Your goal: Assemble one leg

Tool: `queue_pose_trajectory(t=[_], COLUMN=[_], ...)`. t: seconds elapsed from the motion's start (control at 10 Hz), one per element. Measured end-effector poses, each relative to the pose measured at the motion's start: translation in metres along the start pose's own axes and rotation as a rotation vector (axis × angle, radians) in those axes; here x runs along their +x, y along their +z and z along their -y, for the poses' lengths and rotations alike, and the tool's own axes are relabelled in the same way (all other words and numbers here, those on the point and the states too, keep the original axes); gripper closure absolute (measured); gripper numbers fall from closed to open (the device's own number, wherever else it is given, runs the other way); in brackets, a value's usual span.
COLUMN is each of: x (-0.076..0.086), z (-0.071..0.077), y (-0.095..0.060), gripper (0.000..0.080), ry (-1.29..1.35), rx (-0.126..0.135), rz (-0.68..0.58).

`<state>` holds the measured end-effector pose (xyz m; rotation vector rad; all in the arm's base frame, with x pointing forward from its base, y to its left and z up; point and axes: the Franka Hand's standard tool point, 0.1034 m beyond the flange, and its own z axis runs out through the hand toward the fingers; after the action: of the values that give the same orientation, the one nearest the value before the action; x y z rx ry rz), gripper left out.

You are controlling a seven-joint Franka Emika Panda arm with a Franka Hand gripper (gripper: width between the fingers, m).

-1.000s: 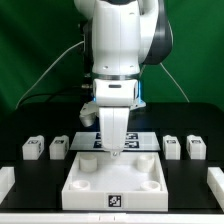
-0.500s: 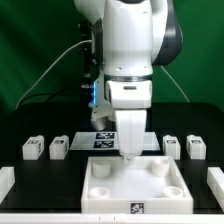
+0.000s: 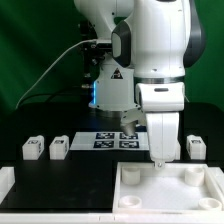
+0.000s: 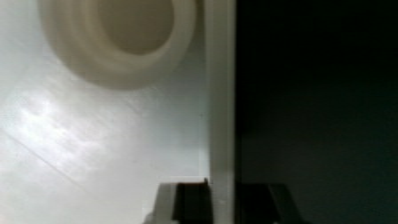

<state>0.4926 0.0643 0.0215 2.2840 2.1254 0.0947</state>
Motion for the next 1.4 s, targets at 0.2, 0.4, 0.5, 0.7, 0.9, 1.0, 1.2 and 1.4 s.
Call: queue_pose_trajectory(t=[0.2, 0.4, 0.5, 0.7, 0.9, 1.0, 1.2, 1.4], x=[-0.0002, -0.0004, -0.0007, -0.0008, -0.0009, -0.001, -0.0011, -0.0013], z=[-0.0001, 0.0004, 0.0004, 0.0006, 0.0006, 0.0006, 0.0006, 0.0005], y=[-0.0001, 0.0001, 0.0003, 0.0005, 0.0005, 0.0005, 0.0005, 0.0006], gripper=[0.0742, 0.0742, 0.0626, 0.0449, 0.0186, 0.0186, 0.0158, 0.0151], ry=[-0.001, 0.001, 0.001, 0.001, 0.002, 0.002, 0.002, 0.003], rx=[0.009, 0.0, 0.0, 0.0, 0.0, 0.001, 0.001, 0.001], rz=[0.004, 0.0, 0.0, 0.0, 0.0, 0.0, 0.0, 0.0])
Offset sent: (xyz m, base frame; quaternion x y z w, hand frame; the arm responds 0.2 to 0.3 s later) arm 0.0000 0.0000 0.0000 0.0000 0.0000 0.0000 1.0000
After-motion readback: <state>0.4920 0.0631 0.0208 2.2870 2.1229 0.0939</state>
